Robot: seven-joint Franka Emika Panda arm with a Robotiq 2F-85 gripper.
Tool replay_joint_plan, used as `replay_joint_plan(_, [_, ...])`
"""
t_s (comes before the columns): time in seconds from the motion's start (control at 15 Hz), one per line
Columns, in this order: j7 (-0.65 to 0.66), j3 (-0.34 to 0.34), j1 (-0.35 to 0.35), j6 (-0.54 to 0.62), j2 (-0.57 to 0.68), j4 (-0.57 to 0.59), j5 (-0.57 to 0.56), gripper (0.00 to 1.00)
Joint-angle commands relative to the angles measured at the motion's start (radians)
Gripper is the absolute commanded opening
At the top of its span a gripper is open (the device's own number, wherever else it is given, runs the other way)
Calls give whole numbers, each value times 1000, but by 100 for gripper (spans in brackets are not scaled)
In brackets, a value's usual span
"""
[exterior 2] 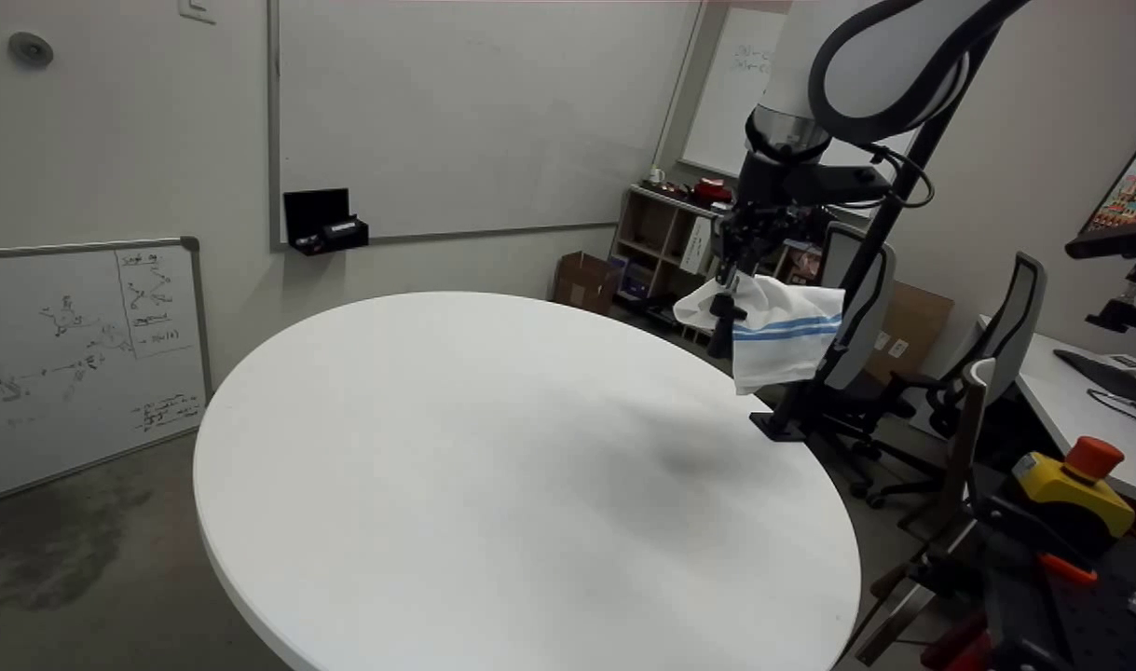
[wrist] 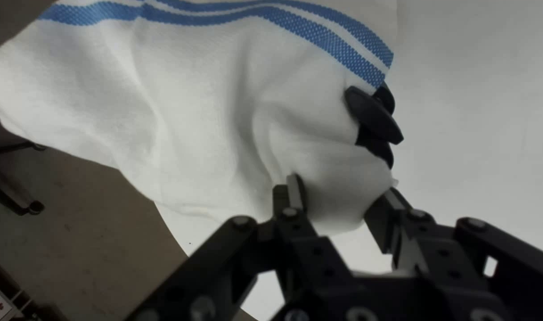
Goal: Unhang the cloth and put it on the table
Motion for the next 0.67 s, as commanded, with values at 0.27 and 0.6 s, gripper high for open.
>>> replay_joint_plan(0.27, [60, -44, 44, 8, -20, -4, -37, 0])
replay_joint_plan(0.6, [99, -36, 61, 8, -126, -43, -25, 2])
